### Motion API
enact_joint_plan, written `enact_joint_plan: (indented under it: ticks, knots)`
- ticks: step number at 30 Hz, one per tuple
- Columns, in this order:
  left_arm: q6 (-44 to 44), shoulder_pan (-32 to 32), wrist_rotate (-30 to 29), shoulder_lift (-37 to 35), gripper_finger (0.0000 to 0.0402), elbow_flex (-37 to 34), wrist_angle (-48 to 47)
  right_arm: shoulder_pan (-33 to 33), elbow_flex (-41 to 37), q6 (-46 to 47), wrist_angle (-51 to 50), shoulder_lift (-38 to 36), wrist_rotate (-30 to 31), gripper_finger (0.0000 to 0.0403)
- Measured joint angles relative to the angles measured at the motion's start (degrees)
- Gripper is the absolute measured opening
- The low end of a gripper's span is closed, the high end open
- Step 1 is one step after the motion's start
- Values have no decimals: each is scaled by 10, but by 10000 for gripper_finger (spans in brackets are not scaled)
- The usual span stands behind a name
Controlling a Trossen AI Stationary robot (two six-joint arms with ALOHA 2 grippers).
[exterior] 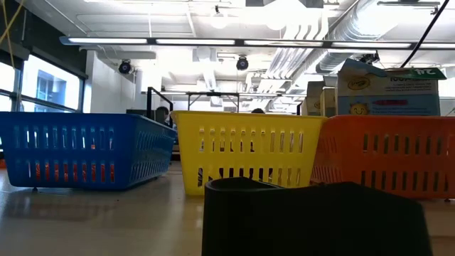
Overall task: Pick & Place Office Desk Supplies
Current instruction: Put the crayon box into the orange basket
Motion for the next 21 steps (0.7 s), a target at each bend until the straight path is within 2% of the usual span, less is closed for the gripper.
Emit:
enact_joint_plan:
  ticks: [3,5,13,16,21]
  knots:
    - [77,-9,-1,0,225,0,21,0,0,-80,109,16,-1,67]
    - [124,-17,-1,0,225,0,37,0,0,-98,147,27,-5,67]
    - [343,-42,0,0,225,1,73,-5,0,-56,169,83,-18,67]
    - [416,-45,1,0,225,2,72,-16,0,-52,187,97,-48,67]
    - [487,-49,19,0,225,2,71,-41,0,-67,227,109,-104,67]
